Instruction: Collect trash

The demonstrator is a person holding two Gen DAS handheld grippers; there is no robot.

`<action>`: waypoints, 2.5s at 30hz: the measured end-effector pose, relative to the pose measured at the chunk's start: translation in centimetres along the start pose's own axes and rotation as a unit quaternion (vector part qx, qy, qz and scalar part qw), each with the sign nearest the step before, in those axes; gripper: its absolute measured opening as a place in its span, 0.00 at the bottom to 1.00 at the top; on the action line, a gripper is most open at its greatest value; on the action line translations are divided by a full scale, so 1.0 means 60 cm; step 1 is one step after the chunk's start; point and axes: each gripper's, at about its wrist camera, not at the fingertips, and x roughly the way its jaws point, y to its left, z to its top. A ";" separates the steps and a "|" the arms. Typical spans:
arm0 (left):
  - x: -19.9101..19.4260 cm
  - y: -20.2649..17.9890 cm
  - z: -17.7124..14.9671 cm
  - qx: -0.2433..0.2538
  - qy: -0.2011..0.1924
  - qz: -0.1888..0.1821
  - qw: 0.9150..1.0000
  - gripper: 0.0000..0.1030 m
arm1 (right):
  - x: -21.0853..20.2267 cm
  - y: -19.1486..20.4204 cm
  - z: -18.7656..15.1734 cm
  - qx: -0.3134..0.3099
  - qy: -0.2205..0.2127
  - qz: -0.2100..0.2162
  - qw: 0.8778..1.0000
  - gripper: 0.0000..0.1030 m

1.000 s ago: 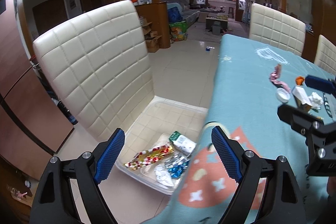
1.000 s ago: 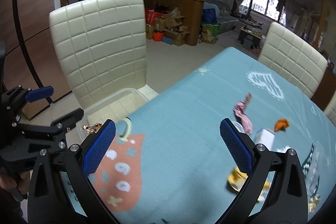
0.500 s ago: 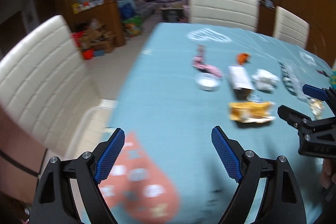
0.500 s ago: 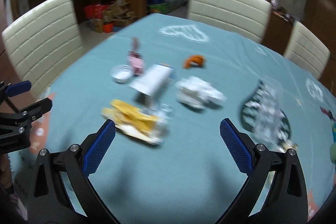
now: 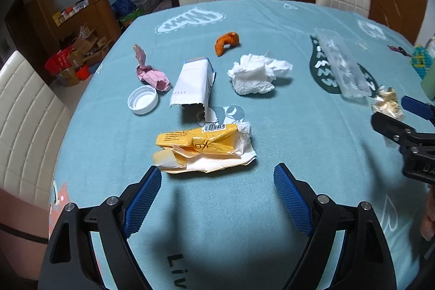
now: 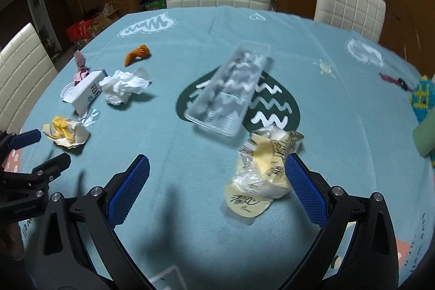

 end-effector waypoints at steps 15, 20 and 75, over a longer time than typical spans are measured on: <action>0.047 0.000 0.016 -0.055 0.012 -0.012 0.998 0.80 | 0.025 -0.005 -0.010 -0.046 0.009 -0.029 0.998 0.35; 0.030 -0.006 0.018 -0.043 0.006 -0.033 0.999 0.18 | 0.013 -0.004 -0.015 -0.044 0.001 -0.022 0.999 0.25; 0.037 0.065 0.015 -0.080 -0.008 -0.046 0.996 0.29 | -0.008 0.150 0.020 -0.115 -0.023 0.038 0.992 0.24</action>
